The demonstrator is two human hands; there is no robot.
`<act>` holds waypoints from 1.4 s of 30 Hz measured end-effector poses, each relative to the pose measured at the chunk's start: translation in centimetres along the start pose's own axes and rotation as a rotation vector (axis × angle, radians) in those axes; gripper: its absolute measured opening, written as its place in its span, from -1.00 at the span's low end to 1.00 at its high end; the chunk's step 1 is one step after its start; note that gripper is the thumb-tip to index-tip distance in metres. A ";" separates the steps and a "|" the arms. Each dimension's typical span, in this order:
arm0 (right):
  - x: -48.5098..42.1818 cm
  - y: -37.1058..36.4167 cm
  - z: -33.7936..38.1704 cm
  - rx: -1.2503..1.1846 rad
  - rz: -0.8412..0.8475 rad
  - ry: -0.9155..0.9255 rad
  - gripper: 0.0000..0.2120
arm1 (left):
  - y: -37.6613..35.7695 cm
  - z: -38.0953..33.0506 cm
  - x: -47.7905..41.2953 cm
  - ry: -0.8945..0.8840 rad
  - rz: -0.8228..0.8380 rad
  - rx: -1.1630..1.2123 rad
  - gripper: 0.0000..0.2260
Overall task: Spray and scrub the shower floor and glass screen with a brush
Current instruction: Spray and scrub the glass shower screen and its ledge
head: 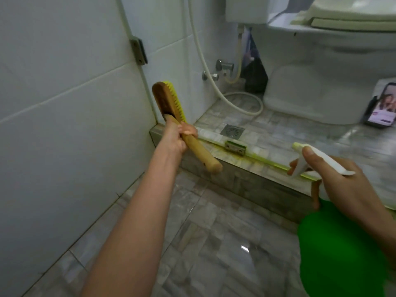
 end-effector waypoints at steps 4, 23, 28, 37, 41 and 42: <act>0.9 3.7 0.3 0.044 -0.069 -0.019 -0.48 | -2.1 11.6 2.8 -0.022 -0.025 -0.228 -0.50; 5.7 13.8 -1.5 0.164 -0.231 -0.095 -0.44 | -0.9 19.4 3.7 -0.701 -0.299 -1.097 -0.60; 6.7 15.4 -2.8 0.166 -0.280 -0.107 -0.52 | 1.7 21.8 2.5 -0.721 -0.351 -1.586 -0.57; 7.2 16.1 -2.7 0.188 -0.333 -0.112 -0.52 | -4.3 23.9 4.0 -0.865 -0.222 -1.512 -0.63; 7.5 16.2 -2.7 0.188 -0.339 -0.116 -0.53 | -1.7 27.3 3.6 -0.821 -0.215 -1.674 -0.49; 7.6 16.3 -2.5 0.177 -0.339 -0.111 -0.54 | -2.5 27.4 4.1 -0.837 -0.177 -1.640 -0.47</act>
Point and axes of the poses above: each hand's wrist, its own x-axis away from the middle knuckle, its own y-axis out of the back of the hand, z = x × y, the point moved 10 cm from there along -x, towards the middle knuckle, and after that the axes turned 10 degrees about y, right-handed, at the moved point
